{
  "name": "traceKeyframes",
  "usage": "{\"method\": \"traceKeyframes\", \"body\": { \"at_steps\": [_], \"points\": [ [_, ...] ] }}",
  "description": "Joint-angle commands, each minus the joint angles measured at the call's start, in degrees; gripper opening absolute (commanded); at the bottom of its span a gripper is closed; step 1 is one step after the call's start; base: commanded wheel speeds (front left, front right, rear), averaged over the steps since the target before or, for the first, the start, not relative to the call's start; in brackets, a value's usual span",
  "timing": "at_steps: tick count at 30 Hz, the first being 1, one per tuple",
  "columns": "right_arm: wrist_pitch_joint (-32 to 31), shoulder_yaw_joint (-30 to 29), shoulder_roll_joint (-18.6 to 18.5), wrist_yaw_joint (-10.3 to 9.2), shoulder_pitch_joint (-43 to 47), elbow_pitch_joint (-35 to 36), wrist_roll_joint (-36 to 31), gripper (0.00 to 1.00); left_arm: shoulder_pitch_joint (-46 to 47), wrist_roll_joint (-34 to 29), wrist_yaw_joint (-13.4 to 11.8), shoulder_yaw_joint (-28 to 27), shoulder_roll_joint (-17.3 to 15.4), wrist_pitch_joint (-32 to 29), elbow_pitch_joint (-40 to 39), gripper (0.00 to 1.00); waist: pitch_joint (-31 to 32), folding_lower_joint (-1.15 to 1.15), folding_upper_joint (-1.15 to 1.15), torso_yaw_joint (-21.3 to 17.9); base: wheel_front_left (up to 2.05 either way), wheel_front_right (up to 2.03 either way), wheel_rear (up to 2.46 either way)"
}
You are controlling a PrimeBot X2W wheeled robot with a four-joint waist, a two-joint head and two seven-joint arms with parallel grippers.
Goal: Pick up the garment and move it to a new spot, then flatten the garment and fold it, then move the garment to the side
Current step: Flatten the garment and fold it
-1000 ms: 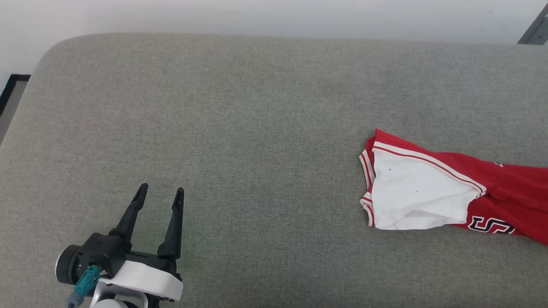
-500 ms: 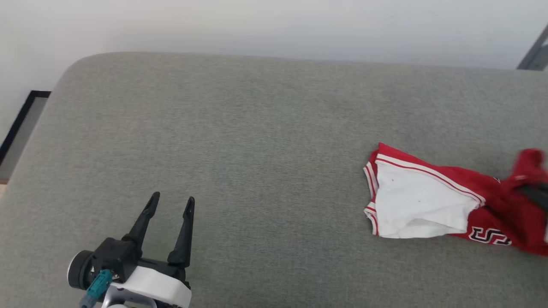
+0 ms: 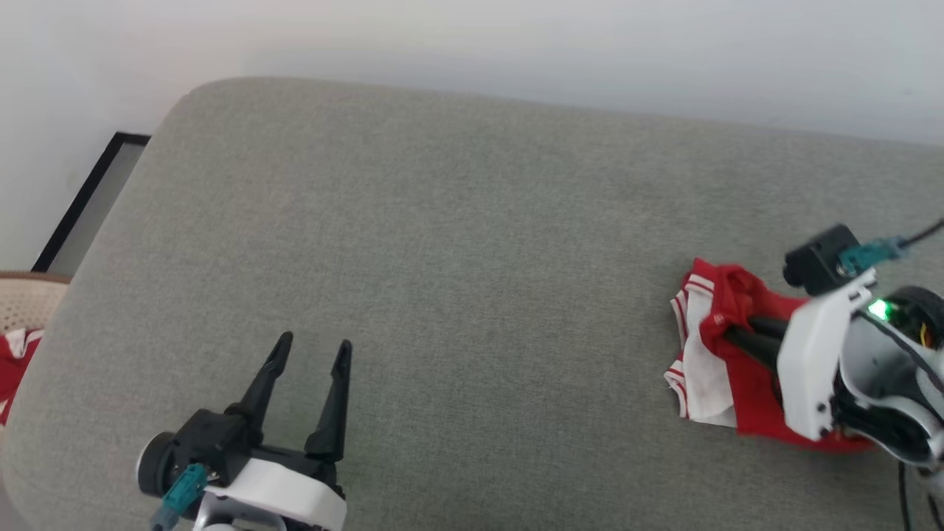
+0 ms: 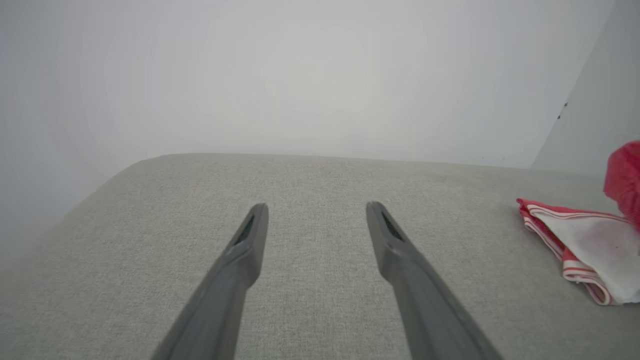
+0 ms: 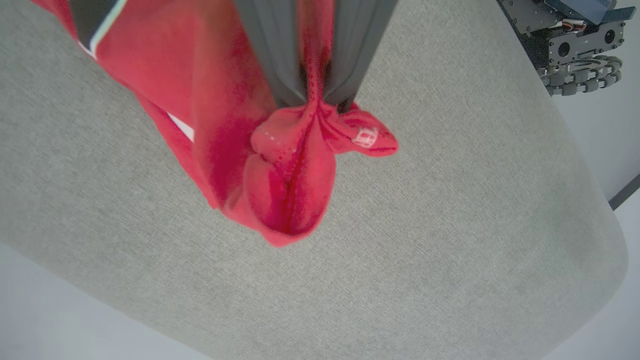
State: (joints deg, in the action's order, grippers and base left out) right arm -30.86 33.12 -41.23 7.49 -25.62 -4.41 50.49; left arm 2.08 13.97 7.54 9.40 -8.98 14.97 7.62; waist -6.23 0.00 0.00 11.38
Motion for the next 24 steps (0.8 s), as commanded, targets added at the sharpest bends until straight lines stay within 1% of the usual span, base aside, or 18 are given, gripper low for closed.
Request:
{"method": "traceKeyframes", "body": {
  "at_steps": [1,3,9,15,21,23,24],
  "points": [
    [-0.53,-0.14,1.07,-0.01,-1.34,-0.73,-0.87,0.0,0.87,0.27,-0.13,0.34,0.32,0.28,-0.11,1.0,-0.84,0.0,0.0,0.72,0.0,0.0,0.0],
    [-0.82,-0.3,2.3,-0.01,-2.51,-1.94,-1.81,0.0,1.38,0.25,-0.13,0.56,0.61,0.28,-0.03,1.0,-1.63,0.0,0.0,1.2,0.0,0.0,0.0],
    [-0.05,0.28,4.02,-0.01,-5.22,-7.82,-5.37,0.0,3.04,0.46,-0.13,0.86,1.29,0.28,0.48,1.0,-3.74,0.0,0.0,2.19,0.0,0.0,0.0],
    [1.33,2.42,6.24,-0.01,-6.24,-13.91,-5.39,0.0,4.4,0.84,-0.13,1.02,2.11,0.28,1.05,1.0,-5.27,0.0,0.0,2.21,0.0,0.0,0.0],
    [3.99,5.33,7.67,-0.01,-7.81,-18.02,-5.73,0.0,5.21,0.59,-0.13,1.06,2.19,0.29,1.55,1.0,-5.9,0.0,0.0,1.65,0.0,0.0,0.0],
    [5.19,5.98,8.06,-0.01,-8.59,-18.67,-5.3,0.4,5.31,0.8,-0.13,0.72,2.07,0.29,1.64,1.0,-5.79,0.0,0.0,1.22,0.0,0.0,0.0],
    [5.69,6.41,8.13,-0.01,-8.88,-18.85,-5.02,0.9,5.21,1.04,-0.13,0.6,1.99,0.29,1.76,1.0,-5.63,0.0,0.0,0.98,0.0,0.0,0.0]
  ]
}}
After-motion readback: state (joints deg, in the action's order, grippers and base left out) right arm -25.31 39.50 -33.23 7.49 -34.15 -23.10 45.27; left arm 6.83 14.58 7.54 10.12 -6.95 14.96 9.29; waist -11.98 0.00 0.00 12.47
